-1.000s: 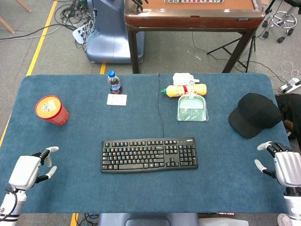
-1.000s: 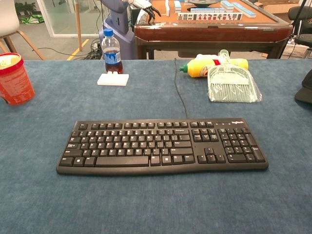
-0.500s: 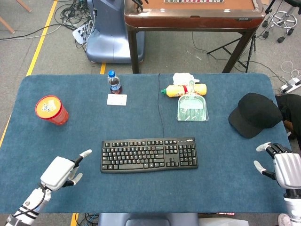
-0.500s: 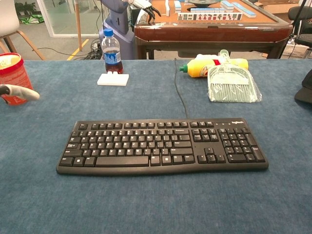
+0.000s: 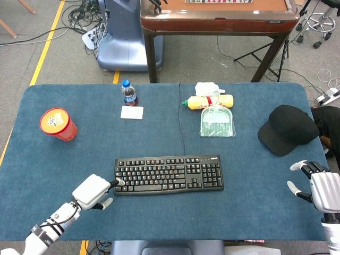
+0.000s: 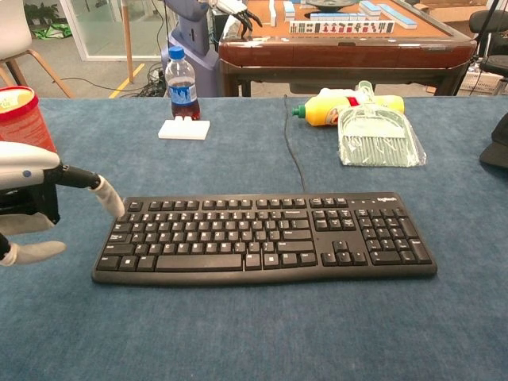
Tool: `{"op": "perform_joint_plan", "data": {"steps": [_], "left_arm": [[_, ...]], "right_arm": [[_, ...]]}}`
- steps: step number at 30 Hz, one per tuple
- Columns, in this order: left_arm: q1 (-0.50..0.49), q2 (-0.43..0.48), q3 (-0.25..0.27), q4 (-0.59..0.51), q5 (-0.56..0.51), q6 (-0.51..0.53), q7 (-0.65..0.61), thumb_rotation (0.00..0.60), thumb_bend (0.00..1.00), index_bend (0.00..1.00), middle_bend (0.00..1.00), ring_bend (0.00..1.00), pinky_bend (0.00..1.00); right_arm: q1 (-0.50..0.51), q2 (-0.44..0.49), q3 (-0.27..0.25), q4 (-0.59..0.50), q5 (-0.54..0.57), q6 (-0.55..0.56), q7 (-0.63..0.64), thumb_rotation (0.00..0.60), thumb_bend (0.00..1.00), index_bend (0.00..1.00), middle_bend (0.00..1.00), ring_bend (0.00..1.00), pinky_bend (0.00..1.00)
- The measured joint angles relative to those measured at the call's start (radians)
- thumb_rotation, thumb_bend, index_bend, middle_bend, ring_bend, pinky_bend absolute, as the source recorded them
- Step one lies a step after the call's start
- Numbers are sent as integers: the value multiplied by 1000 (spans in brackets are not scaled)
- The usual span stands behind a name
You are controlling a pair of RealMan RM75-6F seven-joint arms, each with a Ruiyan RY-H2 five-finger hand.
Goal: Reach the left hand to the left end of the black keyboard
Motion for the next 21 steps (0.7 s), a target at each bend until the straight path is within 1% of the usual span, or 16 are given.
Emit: {"op": "perform_joint_plan", "data": {"steps": [7, 10, 13, 21], "left_arm": [[-66, -26, -9, -12, -132, -44, 98, 600, 370, 261, 968, 848, 976], [-91, -42, -9, -12, -184, -52, 133, 600, 390, 253, 971, 850, 977], [-112, -59, -5, -7, -234, -54, 168, 600, 424, 246, 977, 852, 977], [-169, -103, 18, 10, -370, -33, 253, 600, 427, 241, 983, 859, 977]], "right_arm": [[2, 2, 1, 2, 3, -5, 7, 600, 209, 473, 454, 398, 572], [2, 3, 2, 2, 5, -7, 9, 600, 209, 473, 454, 398, 572], [2, 4, 2, 2, 5, -6, 10, 600, 209, 473, 454, 398, 572], [-1, 6, 2, 0, 2, 0, 14, 600, 209, 473, 454, 398, 572]]}}
